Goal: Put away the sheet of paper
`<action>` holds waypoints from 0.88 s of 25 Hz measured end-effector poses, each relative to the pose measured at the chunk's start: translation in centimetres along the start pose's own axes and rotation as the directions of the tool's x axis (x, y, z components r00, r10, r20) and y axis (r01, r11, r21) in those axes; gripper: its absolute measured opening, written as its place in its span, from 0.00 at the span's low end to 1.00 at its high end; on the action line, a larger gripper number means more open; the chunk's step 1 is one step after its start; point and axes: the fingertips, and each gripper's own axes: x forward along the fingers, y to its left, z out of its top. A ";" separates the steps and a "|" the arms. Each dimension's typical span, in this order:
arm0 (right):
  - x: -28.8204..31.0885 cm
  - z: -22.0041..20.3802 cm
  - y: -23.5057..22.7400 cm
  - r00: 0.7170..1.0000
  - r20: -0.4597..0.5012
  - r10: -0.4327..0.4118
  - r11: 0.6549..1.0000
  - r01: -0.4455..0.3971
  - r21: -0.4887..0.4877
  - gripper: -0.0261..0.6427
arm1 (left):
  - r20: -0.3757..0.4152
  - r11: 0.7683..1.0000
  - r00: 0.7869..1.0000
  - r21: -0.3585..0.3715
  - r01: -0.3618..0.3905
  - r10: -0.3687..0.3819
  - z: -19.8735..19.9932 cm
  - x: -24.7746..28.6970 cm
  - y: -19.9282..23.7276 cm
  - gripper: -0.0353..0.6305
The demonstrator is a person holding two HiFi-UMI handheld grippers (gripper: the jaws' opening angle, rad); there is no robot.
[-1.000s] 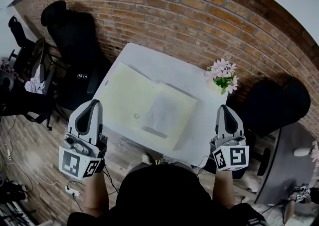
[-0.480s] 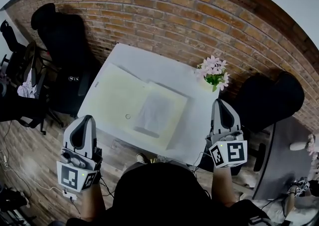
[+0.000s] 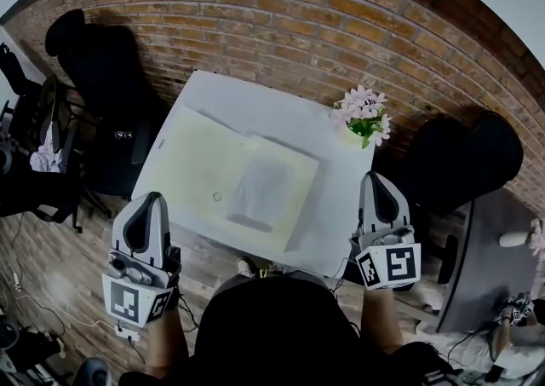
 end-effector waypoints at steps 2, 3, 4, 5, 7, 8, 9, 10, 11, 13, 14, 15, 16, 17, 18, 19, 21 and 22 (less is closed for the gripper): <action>-0.1 -0.4 0.1 1.000 -0.010 0.003 1.000 -0.003 0.003 0.06 | -0.007 1.000 1.000 0.001 0.003 -0.003 -0.1 0.1 -0.1 0.09; -0.1 -0.6 0.1 1.000 -0.013 0.004 1.000 -0.004 0.003 0.06 | -0.010 1.000 1.000 0.002 0.006 -0.006 -0.1 0.2 -0.2 0.09; -0.1 -0.7 0.1 1.000 -0.015 0.004 1.000 -0.004 0.004 0.06 | -0.012 1.000 1.000 0.003 0.008 -0.008 -0.1 0.2 -0.2 0.09; 0.0 -0.7 0.1 1.000 -0.015 0.004 1.000 -0.004 0.005 0.06 | -0.014 1.000 1.000 0.003 0.009 -0.009 -0.2 0.2 -0.3 0.09; 0.1 -0.6 0.2 1.000 -0.012 0.006 1.000 -0.006 0.008 0.06 | -0.015 1.000 1.000 -0.001 0.011 -0.011 -0.2 0.3 -0.4 0.09; 0.1 -0.6 0.2 1.000 -0.011 0.008 1.000 -0.008 0.007 0.06 | -0.014 1.000 1.000 -0.004 0.012 -0.012 -0.2 0.3 -0.4 0.09; 0.1 -0.6 0.3 1.000 -0.010 0.010 1.000 -0.010 0.006 0.06 | -0.014 1.000 1.000 -0.008 0.013 -0.013 -0.2 0.3 -0.5 0.09; 0.1 -0.5 0.3 1.000 -0.009 0.012 1.000 -0.012 0.006 0.06 | -0.016 1.000 1.000 -0.010 0.012 -0.012 -0.3 0.3 -0.5 0.09; 0.1 -0.5 0.3 1.000 -0.009 0.014 1.000 -0.014 0.005 0.06 | -0.016 1.000 1.000 -0.011 0.012 -0.012 -0.3 0.3 -0.5 0.09; 0.0 -0.6 0.5 1.000 -0.012 0.018 1.000 -0.018 -0.001 0.06 | -0.017 1.000 1.000 -0.012 0.012 -0.012 -0.3 0.2 -0.6 0.09; 0.0 -0.6 0.6 1.000 -0.014 0.020 1.000 -0.020 -0.010 0.06 | -0.017 1.000 1.000 -0.012 0.013 -0.014 -0.3 0.2 -0.6 0.09; -0.1 -0.6 0.8 1.000 -0.015 0.021 1.000 -0.022 -0.023 0.06 | -0.018 1.000 1.000 -0.012 0.014 -0.015 -0.3 0.1 -0.6 0.09; -0.1 -0.5 1.0 1.000 -0.015 0.022 0.999 -0.022 -0.034 0.06 | -0.018 1.000 1.000 -0.013 0.015 -0.015 -0.4 0.1 -0.6 0.09; -0.2 -0.5 1.1 1.000 -0.014 0.022 0.999 -0.023 -0.040 0.06 | -0.017 1.000 1.000 -0.015 0.014 -0.015 -0.4 0.0 -0.7 0.09; -0.2 -0.4 1.2 1.000 -0.011 0.025 0.999 -0.026 -0.040 0.06 | -0.016 1.000 1.000 -0.017 0.014 -0.015 -0.4 0.0 -0.7 0.09; -0.2 -0.4 1.3 1.000 -0.009 0.029 0.999 -0.029 -0.038 0.06 | -0.015 1.000 1.000 -0.017 0.015 -0.015 -0.4 -0.1 -0.8 0.09; -0.2 -0.3 1.5 0.999 -0.005 0.037 0.999 -0.037 -0.038 0.06 | -0.015 1.000 1.000 -0.016 0.019 -0.019 -0.3 -0.1 -1.0 0.09; -0.2 -0.2 1.6 0.999 -0.004 0.040 0.998 -0.041 -0.039 0.06 | -0.015 1.000 1.000 -0.015 0.020 -0.021 -0.3 -0.1 -1.0 0.09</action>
